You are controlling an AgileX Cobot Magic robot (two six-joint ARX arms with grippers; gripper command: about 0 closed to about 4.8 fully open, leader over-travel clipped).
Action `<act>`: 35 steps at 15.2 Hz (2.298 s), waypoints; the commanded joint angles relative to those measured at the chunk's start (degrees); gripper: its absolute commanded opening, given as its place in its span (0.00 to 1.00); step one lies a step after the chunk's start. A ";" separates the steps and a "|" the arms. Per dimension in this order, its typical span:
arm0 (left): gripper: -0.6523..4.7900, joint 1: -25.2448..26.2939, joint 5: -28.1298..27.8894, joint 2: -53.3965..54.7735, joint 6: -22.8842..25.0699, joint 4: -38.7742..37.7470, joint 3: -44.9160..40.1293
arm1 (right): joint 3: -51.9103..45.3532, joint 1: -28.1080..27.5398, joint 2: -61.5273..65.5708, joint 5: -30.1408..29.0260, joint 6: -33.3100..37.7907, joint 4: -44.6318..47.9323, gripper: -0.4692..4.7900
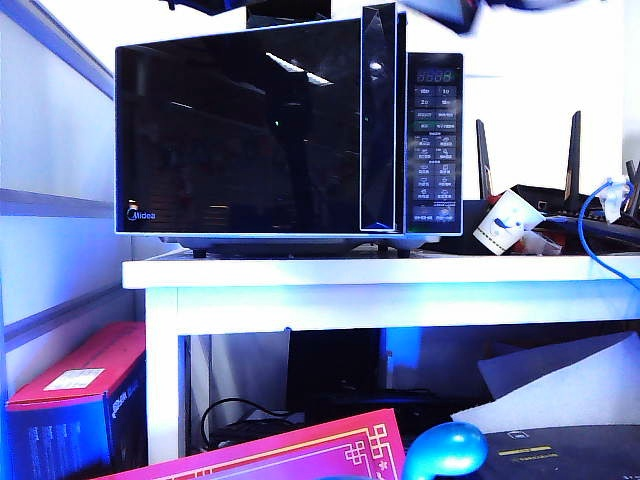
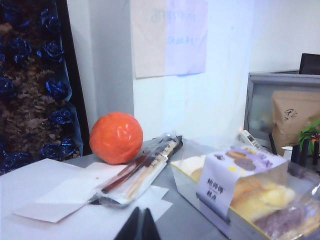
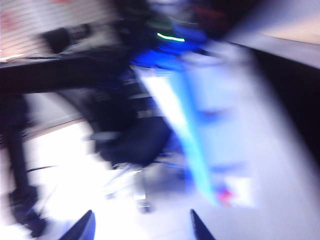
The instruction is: Open the microwave door, place the box of snacks from the top of the microwave inside, then close the microwave door.
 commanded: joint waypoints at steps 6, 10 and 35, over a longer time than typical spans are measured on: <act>0.11 -0.07 0.13 2.80 -0.11 -2.36 0.13 | 0.15 1.14 -0.13 -1.25 3.37 6.60 0.56; 0.11 -0.09 0.15 3.78 0.11 -3.89 0.13 | 0.17 0.02 -0.13 7.10 4.31 12.59 0.56; 0.11 -0.07 -2.71 -5.84 -0.33 -6.38 0.48 | 0.17 -1.73 5.35 3.17 -0.57 4.52 0.80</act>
